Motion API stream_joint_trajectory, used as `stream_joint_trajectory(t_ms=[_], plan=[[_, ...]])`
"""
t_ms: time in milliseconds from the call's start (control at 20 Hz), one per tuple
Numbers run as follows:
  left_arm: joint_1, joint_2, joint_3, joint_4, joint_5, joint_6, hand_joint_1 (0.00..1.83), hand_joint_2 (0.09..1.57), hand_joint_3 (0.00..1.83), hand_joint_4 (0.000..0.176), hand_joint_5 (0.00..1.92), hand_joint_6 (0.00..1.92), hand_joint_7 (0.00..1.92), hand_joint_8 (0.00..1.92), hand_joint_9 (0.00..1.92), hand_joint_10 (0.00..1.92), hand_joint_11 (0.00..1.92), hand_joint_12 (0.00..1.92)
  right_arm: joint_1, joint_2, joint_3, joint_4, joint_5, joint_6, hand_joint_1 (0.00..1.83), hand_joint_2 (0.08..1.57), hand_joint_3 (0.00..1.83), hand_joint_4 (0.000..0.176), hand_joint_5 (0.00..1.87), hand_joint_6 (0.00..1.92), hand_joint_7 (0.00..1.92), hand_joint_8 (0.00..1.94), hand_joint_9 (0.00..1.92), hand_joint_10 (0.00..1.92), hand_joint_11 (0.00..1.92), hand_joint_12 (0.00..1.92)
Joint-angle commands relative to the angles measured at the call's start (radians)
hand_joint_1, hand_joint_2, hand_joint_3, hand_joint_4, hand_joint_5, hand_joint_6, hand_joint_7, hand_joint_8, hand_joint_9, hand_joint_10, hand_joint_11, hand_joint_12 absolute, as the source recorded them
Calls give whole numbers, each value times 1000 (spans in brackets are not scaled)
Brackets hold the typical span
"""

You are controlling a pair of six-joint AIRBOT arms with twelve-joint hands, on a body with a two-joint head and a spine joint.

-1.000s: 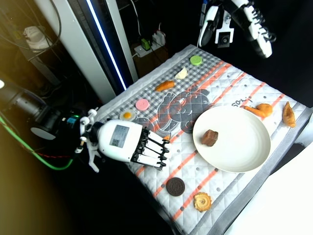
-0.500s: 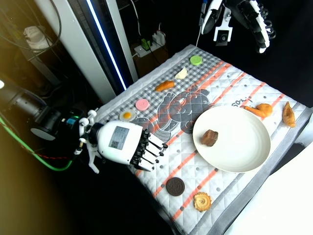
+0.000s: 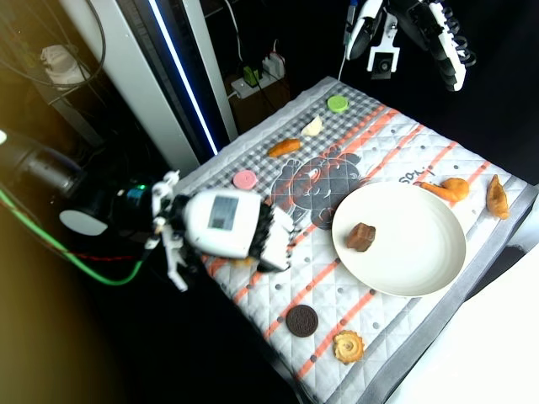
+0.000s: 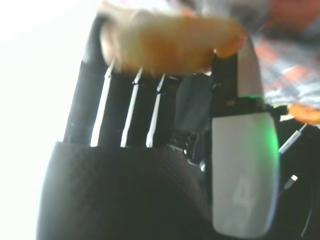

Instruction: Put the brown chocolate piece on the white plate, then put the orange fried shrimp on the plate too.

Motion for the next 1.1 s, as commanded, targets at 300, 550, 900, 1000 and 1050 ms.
stream_joint_trajectory(t_ms=[300,550,900,1000,1050], plan=[[-10,1,9,4,-125,-28,908,869,2,83,243,4,211,2,193,2,0,682,203,-148,124,6,89,-24,1265,1028,0,0,1094,801,1289,495,1271,585,1094,1181],[-23,-8,21,12,-115,-33,890,876,1,71,273,2,234,2,218,3,0,757,285,-269,225,7,4,-26,1303,1040,0,0,964,1030,1468,54,1394,368,1184,849],[-19,-13,24,3,-127,-50,868,872,0,76,283,3,255,4,242,5,0,799,285,-271,210,32,5,-32,588,852,3,176,0,0,0,0,44,4,0,754],[-15,-14,25,-10,-141,-59,869,871,0,70,281,1,241,0,227,1,0,744,256,-217,179,69,57,-32,549,851,0,176,0,0,0,0,1,0,0,439],[-14,-15,27,-16,-146,-62,856,872,0,69,286,3,239,0,227,1,0,739,231,-191,159,88,90,-32,564,857,1,176,0,0,0,0,0,0,0,187]])
